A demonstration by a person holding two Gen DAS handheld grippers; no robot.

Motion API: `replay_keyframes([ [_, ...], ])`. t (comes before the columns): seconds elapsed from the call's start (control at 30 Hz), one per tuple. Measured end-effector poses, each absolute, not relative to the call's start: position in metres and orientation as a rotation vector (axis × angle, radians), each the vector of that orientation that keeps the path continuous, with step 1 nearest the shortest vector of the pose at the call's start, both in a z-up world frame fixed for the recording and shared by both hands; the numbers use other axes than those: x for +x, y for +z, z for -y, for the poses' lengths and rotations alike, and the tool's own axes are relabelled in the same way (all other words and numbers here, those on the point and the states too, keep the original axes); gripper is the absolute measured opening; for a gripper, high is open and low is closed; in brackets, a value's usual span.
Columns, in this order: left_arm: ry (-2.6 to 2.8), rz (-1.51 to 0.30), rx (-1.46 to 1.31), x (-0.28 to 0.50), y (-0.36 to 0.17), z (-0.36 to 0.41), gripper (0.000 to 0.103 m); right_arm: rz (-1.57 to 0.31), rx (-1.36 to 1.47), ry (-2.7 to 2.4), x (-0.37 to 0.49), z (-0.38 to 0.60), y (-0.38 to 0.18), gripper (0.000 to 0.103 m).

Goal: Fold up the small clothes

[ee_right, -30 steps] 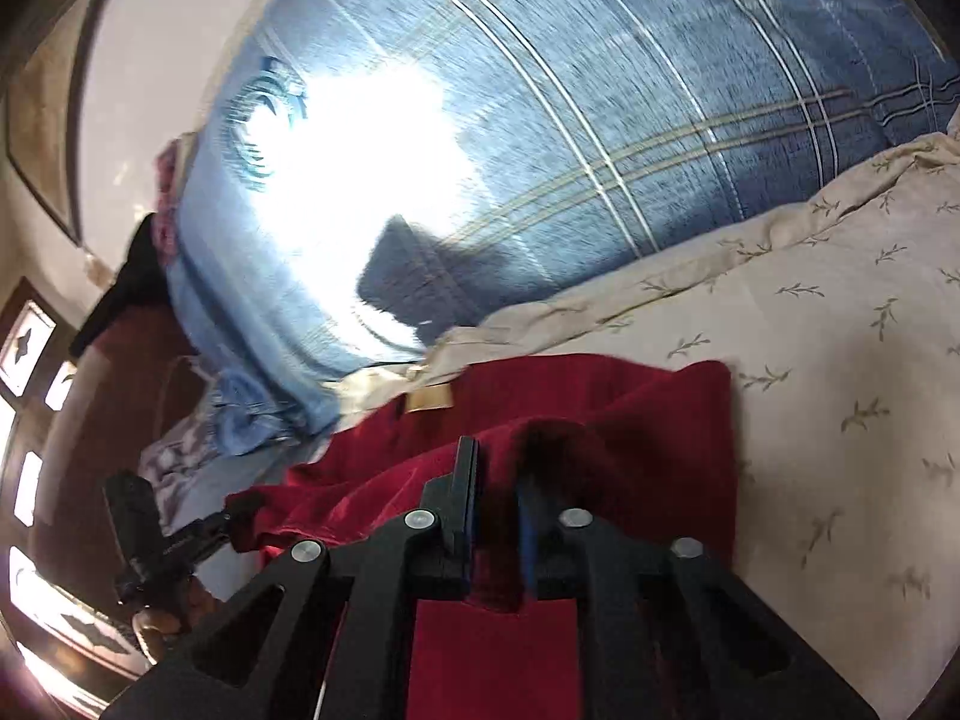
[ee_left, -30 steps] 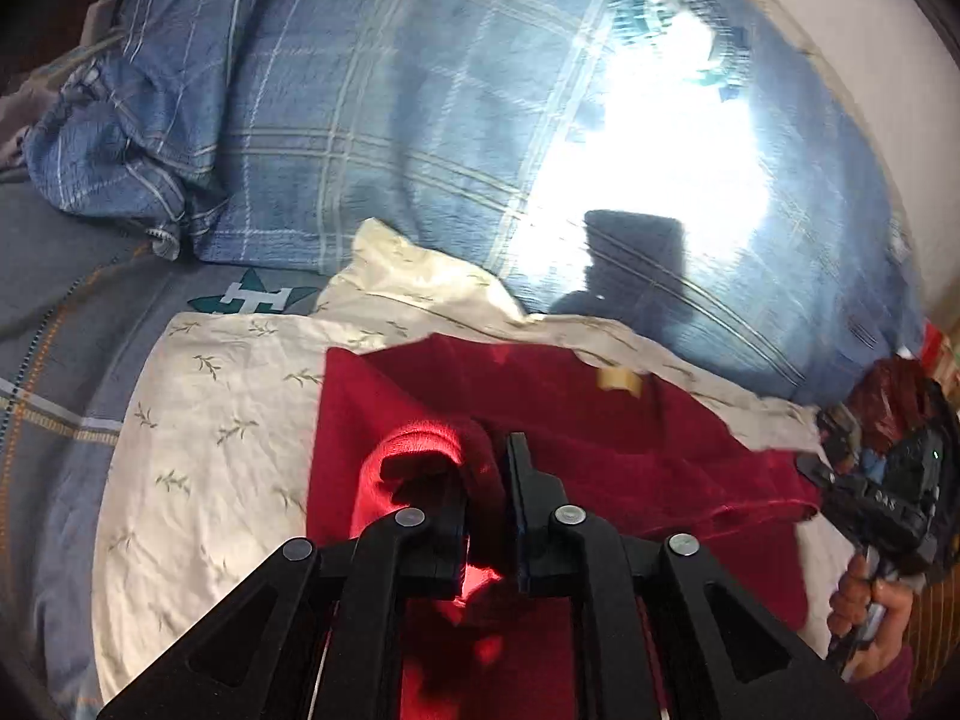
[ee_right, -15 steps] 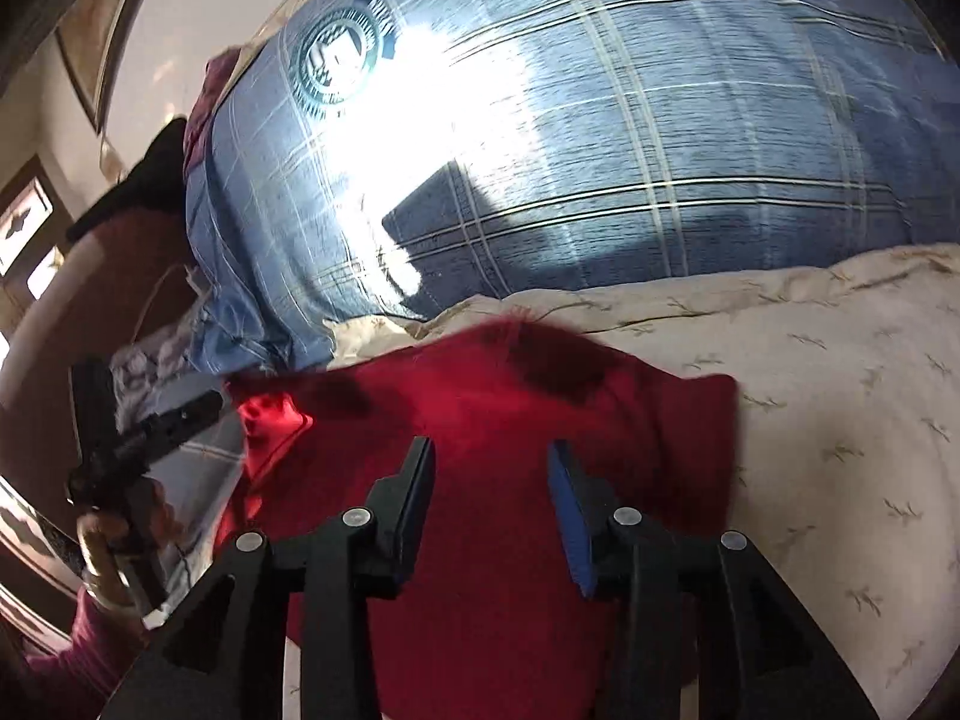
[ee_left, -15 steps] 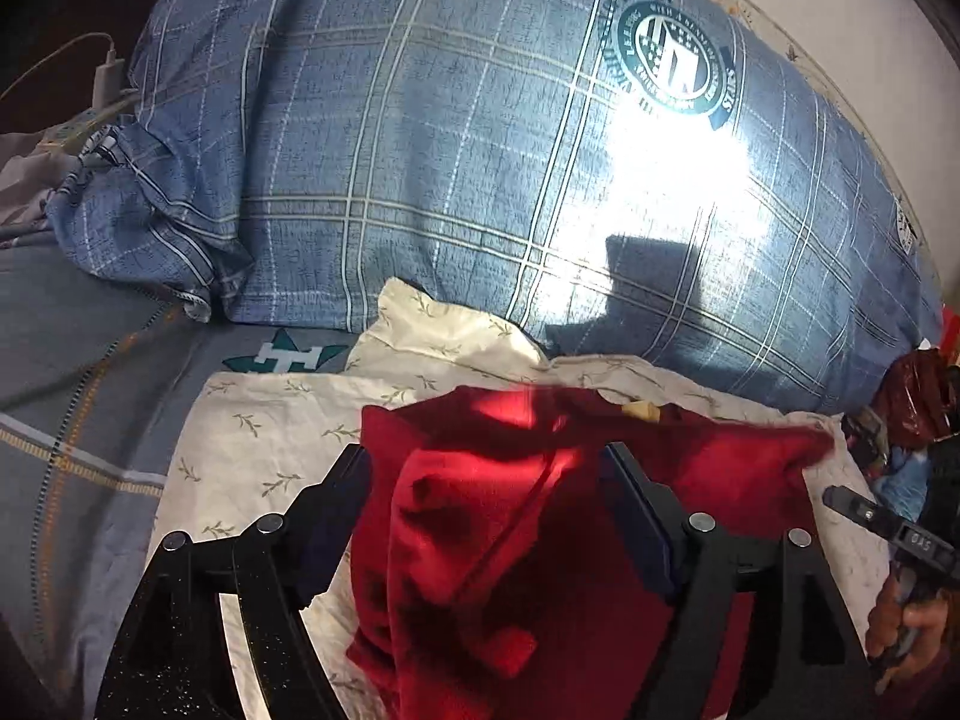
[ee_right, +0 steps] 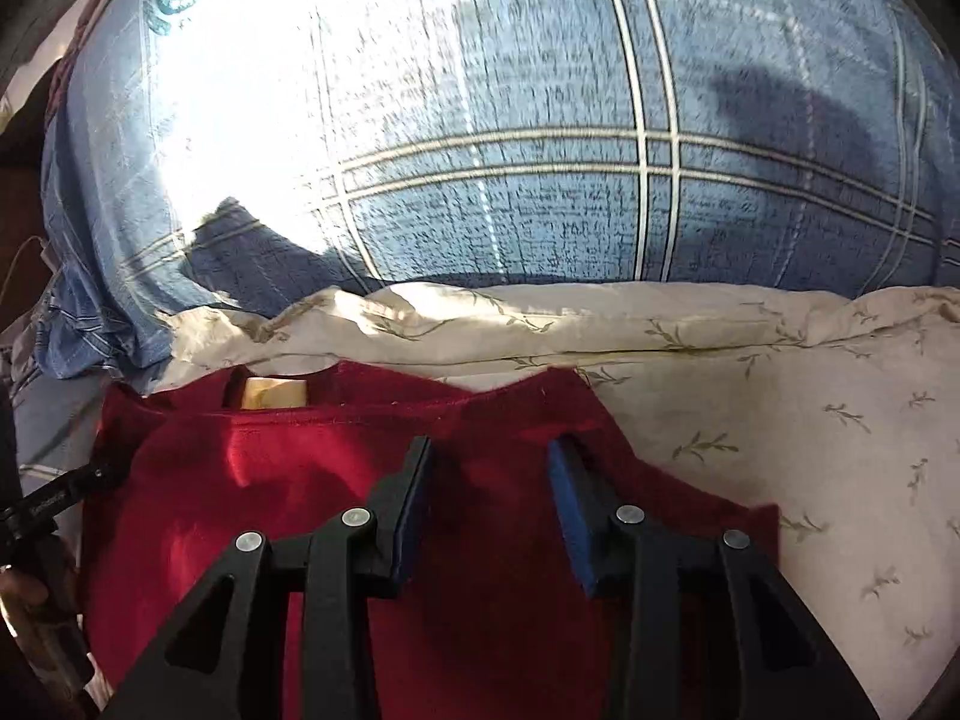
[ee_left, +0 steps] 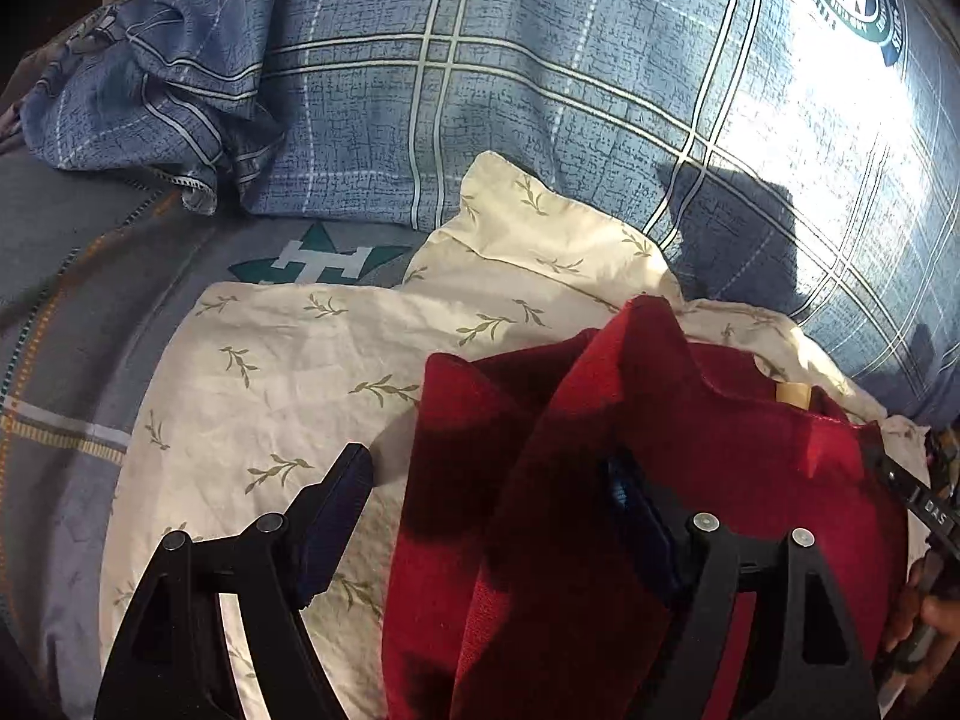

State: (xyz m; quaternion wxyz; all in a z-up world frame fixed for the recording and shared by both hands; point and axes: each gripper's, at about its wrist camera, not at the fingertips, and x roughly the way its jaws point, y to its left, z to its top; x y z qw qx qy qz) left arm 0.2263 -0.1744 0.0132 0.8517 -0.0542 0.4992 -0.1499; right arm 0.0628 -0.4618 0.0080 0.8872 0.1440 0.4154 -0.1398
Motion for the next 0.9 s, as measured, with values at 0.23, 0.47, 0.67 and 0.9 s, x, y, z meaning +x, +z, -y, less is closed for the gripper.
replay_keyframes([
  [0.23,-0.313,-0.968,-0.072,0.193,0.041,0.153,0.076,-0.821,0.227,-0.267,-0.008,0.423,0.04,0.044],
  [0.47,-0.311,-0.931,-0.016,0.13,0.055,0.135,0.077,-0.898,0.185,-0.322,-0.017,0.41,0.005,0.044],
  [0.67,-0.282,-0.94,-0.011,0.097,0.056,0.13,0.077,-0.843,0.242,-0.201,0.004,0.373,0.032,0.046],
  [0.9,-0.282,-0.957,-0.062,0.105,0.039,0.124,0.077,-0.826,0.189,0.0,0.072,0.284,0.025,0.042],
])
